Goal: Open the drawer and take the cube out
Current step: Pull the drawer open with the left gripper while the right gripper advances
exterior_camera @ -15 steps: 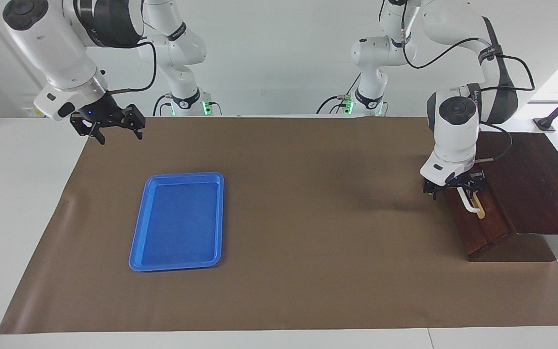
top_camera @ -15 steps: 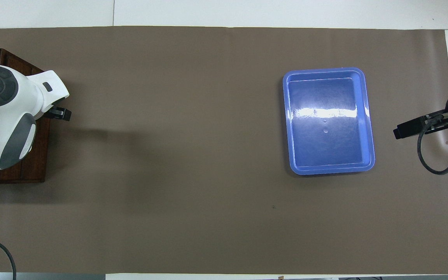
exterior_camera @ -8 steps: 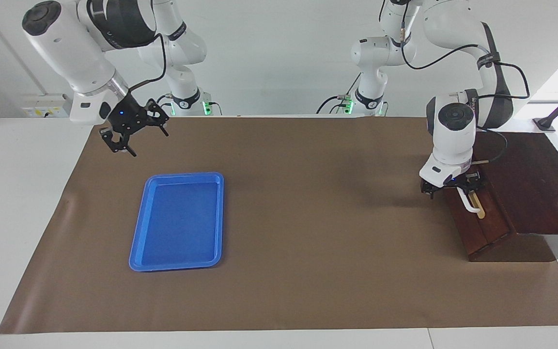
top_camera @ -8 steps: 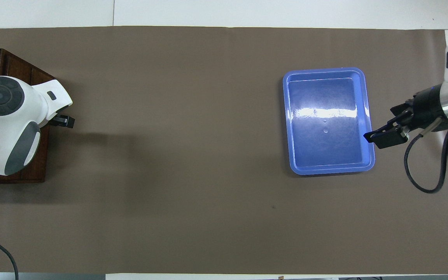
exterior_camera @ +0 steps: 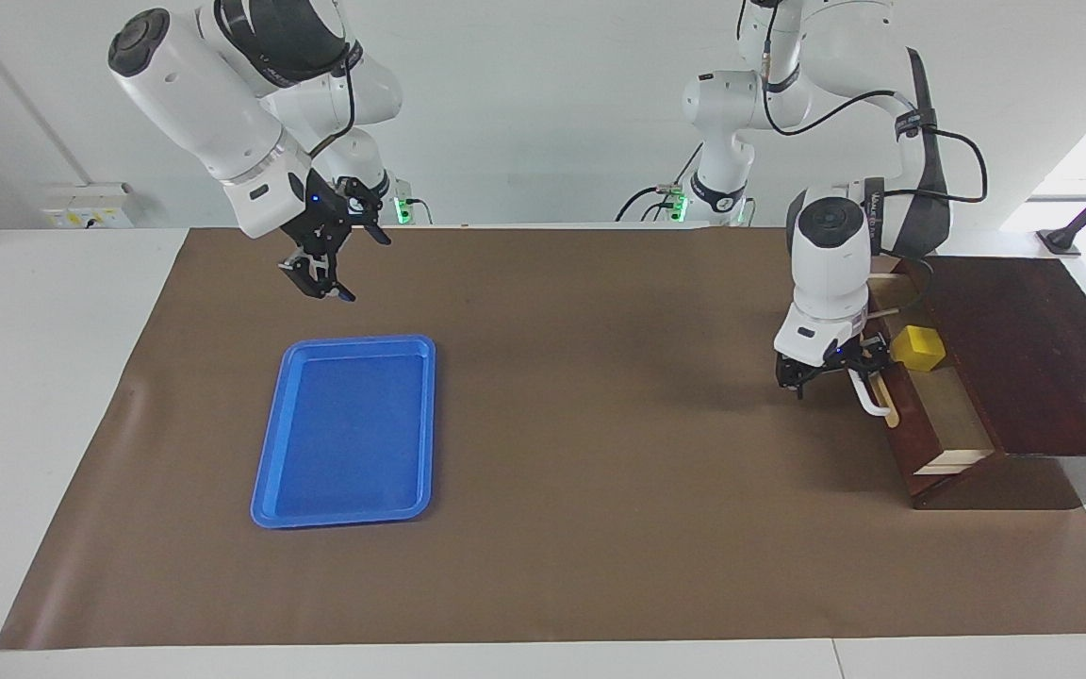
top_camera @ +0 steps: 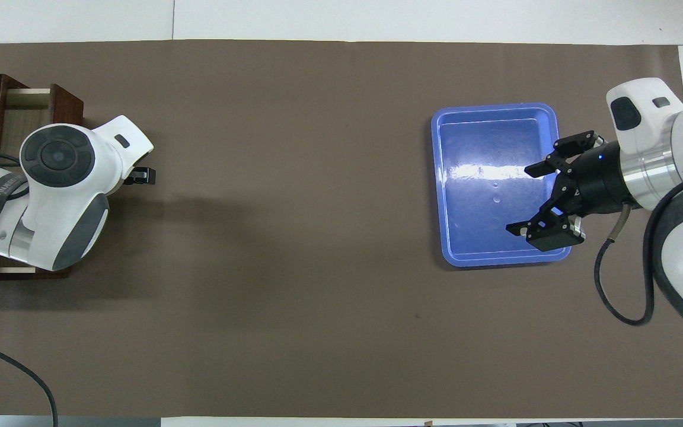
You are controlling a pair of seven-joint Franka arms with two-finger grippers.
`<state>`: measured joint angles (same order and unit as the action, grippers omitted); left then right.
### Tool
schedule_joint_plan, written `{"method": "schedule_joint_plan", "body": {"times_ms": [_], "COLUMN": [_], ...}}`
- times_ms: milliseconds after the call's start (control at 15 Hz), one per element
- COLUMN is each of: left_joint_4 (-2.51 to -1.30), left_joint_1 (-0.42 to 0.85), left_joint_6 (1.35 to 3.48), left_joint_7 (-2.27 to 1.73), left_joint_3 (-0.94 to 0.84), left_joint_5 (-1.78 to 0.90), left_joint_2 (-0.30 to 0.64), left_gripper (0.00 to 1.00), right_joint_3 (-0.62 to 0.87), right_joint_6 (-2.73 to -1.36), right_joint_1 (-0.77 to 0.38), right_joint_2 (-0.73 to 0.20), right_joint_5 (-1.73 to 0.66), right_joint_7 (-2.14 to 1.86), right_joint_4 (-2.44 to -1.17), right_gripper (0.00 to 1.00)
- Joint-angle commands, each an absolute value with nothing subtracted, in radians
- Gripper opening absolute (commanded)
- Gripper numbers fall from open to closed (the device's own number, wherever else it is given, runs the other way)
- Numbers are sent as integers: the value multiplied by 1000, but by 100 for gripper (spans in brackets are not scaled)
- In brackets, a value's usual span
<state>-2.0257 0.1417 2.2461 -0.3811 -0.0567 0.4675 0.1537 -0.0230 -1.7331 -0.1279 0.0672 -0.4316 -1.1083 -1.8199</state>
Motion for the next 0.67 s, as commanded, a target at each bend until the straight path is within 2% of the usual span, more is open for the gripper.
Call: {"method": "schedule_joint_plan", "body": {"times_ms": [0,600], "left_joint_4": [-2007,-1994], "left_joint_1": [210,270], "left_joint_6": [2224,2191], "left_joint_7": [-435,-505], "left_joint_3": [-54,-52], "left_joint_5": [387,347], "left_joint_2": [166,166], "left_gripper": [100,100], "right_joint_3": [-23,-23], "right_joint_6": [-1759,-1763], "right_joint_1": [-130,-242], "right_joint_2": [100,118], "right_joint_5": [-520,-606], "right_joint_7": [-1257,-1322], "right_joint_4": [-1885,-1916], "right_gripper": [100,100]}}
